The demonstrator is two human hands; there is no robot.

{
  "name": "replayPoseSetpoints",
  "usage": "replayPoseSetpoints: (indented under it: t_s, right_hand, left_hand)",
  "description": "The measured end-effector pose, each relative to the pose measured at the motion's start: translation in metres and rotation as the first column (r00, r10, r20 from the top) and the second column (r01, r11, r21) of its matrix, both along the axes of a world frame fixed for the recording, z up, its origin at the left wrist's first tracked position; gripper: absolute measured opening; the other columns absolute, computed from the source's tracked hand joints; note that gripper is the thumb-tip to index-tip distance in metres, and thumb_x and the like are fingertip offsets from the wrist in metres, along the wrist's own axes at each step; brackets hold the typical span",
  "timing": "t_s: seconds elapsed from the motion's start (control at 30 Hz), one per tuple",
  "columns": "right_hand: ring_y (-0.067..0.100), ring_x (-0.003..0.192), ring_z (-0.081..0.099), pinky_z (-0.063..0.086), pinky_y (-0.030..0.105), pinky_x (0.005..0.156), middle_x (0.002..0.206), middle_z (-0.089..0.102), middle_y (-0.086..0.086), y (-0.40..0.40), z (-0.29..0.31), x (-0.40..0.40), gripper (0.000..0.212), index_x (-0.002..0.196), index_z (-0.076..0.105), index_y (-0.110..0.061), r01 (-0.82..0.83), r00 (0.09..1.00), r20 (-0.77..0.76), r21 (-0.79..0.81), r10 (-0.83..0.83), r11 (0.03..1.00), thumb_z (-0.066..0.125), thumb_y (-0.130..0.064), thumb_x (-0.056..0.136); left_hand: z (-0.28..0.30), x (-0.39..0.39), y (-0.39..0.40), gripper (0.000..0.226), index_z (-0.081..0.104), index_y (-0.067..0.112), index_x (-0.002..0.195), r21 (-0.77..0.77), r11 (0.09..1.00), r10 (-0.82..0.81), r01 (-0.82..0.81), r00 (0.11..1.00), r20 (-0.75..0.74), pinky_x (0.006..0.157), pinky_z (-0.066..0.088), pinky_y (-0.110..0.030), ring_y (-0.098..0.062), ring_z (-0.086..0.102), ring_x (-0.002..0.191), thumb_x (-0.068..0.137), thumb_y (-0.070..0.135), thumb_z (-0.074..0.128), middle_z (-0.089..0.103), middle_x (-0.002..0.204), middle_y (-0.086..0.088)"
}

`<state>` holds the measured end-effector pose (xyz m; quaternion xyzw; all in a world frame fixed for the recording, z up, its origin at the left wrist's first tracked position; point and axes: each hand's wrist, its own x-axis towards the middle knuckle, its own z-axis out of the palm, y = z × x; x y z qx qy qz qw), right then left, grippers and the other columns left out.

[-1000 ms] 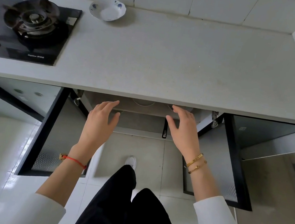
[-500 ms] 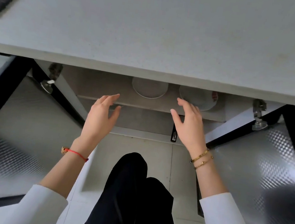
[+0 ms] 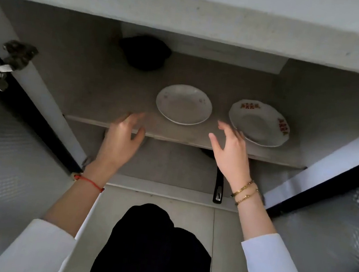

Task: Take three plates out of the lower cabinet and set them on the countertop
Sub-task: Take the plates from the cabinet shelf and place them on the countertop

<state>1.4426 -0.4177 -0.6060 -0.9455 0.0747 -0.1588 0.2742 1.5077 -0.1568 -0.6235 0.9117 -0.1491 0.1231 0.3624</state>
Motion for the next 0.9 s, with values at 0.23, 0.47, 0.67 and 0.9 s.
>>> replayPoseSetpoints:
  t_s: [0.23,0.47,0.67,0.9]
  right_hand:
    - [0.032,0.121,0.055,0.048,0.044,0.100,0.127,0.062,0.016,-0.014,-0.020,0.050,0.044,0.133,0.053,-0.006,0.034,0.999,-0.003,-0.012,-0.034,0.999,0.053,-0.032,0.097]
    - [0.036,0.101,0.064,0.053,0.038,0.079,0.113,0.066,0.019,-0.017,-0.039,0.097,0.038,0.123,0.059,-0.008,0.093,0.991,-0.089,-0.042,-0.096,0.995,0.050,-0.035,0.098]
    - [0.039,0.103,0.060,0.051,0.041,0.080,0.109,0.065,0.024,-0.014,-0.049,0.119,0.039,0.115,0.059,-0.001,0.144,0.979,-0.134,-0.091,-0.156,0.985,0.048,-0.033,0.098]
    - [0.040,0.103,0.061,0.050,0.044,0.088,0.107,0.067,0.025,-0.014,-0.052,0.133,0.036,0.109,0.060,0.004,0.145,0.971,-0.192,-0.012,-0.144,0.989,0.045,-0.027,0.097]
  left_hand:
    - [-0.016,0.055,-0.015,0.041,0.058,0.009,0.131,0.045,0.999,-0.006,0.007,1.000,-0.019,0.100,0.046,-0.035,-0.033,0.063,0.112,0.090,0.014,0.058,0.064,0.126,-0.016]
    - [-0.025,0.109,-0.035,0.040,0.058,0.006,0.130,0.100,0.993,0.069,-0.058,0.991,-0.114,0.101,0.047,-0.040,-0.039,0.062,0.113,0.093,0.020,0.056,0.061,0.129,-0.021]
    - [-0.030,0.135,-0.051,0.035,0.062,0.003,0.117,0.183,0.979,0.113,-0.092,0.988,-0.109,0.090,0.050,-0.042,-0.041,0.061,0.107,0.094,0.027,0.053,0.064,0.118,-0.024]
    - [-0.034,0.143,-0.059,0.026,0.069,0.003,0.096,0.163,0.984,0.112,-0.078,0.971,-0.211,0.079,0.048,-0.034,-0.035,0.067,0.095,0.092,0.025,0.056,0.072,0.098,-0.019]
